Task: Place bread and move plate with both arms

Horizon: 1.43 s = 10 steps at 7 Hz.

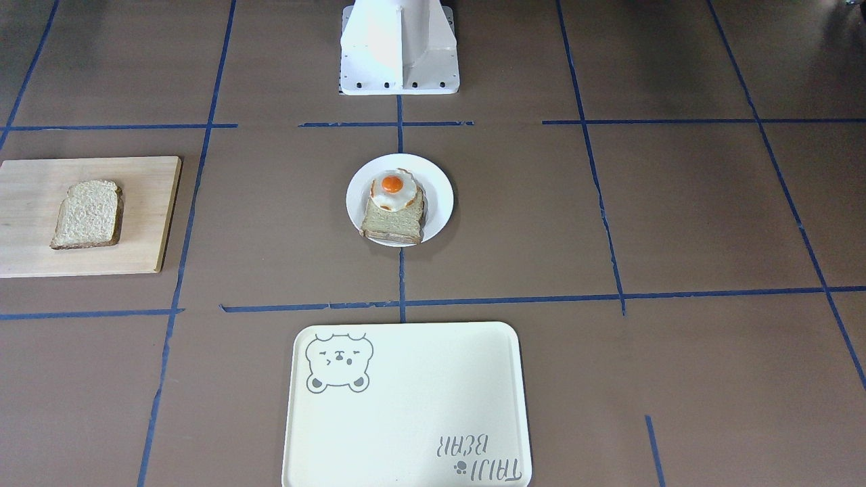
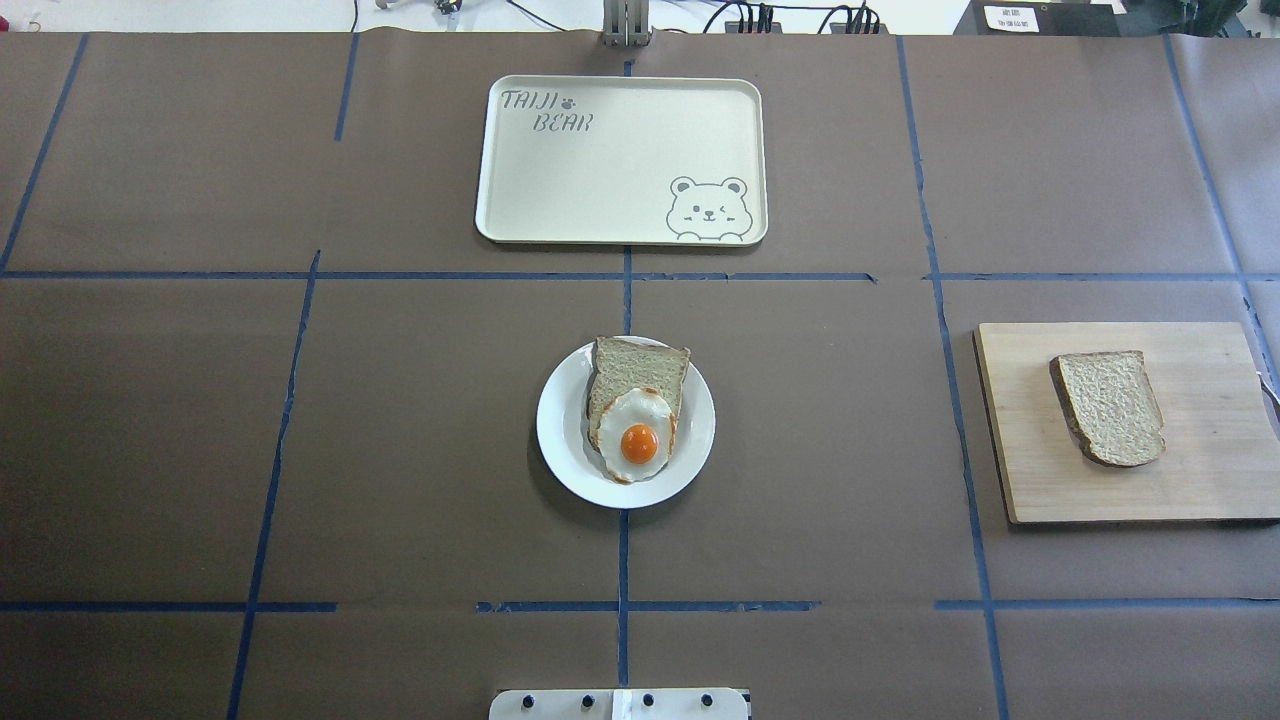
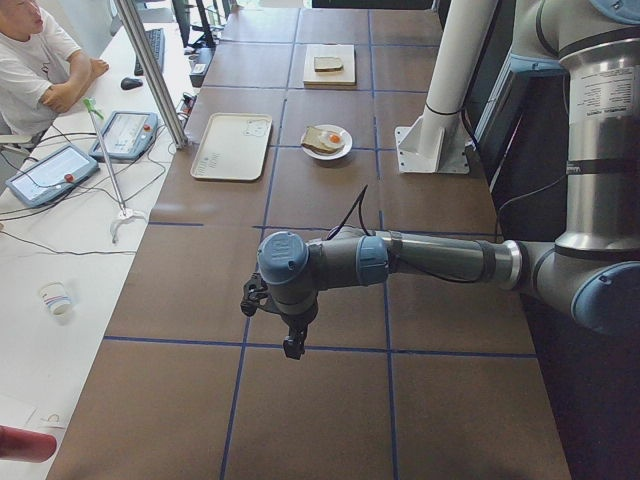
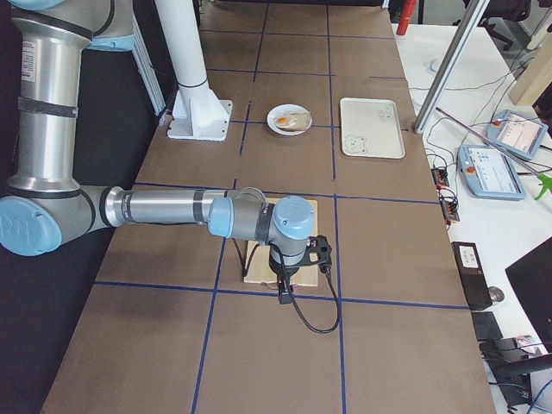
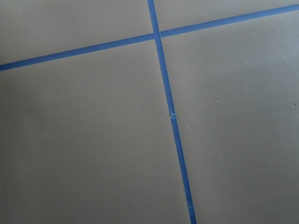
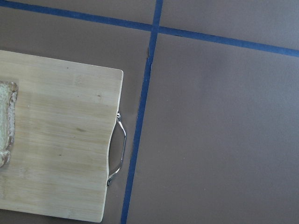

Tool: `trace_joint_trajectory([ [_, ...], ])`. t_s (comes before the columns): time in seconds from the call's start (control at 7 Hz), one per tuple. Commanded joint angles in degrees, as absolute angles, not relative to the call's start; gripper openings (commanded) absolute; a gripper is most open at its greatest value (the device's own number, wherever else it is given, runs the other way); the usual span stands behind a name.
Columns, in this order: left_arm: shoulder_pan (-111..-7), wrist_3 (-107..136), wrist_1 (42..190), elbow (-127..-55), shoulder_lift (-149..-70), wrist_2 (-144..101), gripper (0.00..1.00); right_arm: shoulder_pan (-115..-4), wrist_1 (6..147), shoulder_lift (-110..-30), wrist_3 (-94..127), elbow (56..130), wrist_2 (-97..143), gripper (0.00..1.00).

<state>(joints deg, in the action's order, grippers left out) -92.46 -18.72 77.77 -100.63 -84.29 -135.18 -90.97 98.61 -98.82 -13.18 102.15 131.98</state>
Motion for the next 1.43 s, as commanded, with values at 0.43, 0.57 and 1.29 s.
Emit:
trace_joint_trajectory([
  [0.43,-92.29,-18.72,77.87,-102.74,-84.55,-134.74,1.0,-90.7,98.7,-95.54,-12.83,101.69,132.27,1.0],
  [0.57,-92.11,-18.2,79.52,-102.66,-86.2,-134.65,1.0,-90.7,97.92,-96.23,-11.7,100.82,135.41,1.0],
  [1.29,-92.11,-18.19,79.89,-102.22,-86.04,-135.26,1.0,-76.61,56.11,-99.22,25.43,94.67,140.01,1.0],
])
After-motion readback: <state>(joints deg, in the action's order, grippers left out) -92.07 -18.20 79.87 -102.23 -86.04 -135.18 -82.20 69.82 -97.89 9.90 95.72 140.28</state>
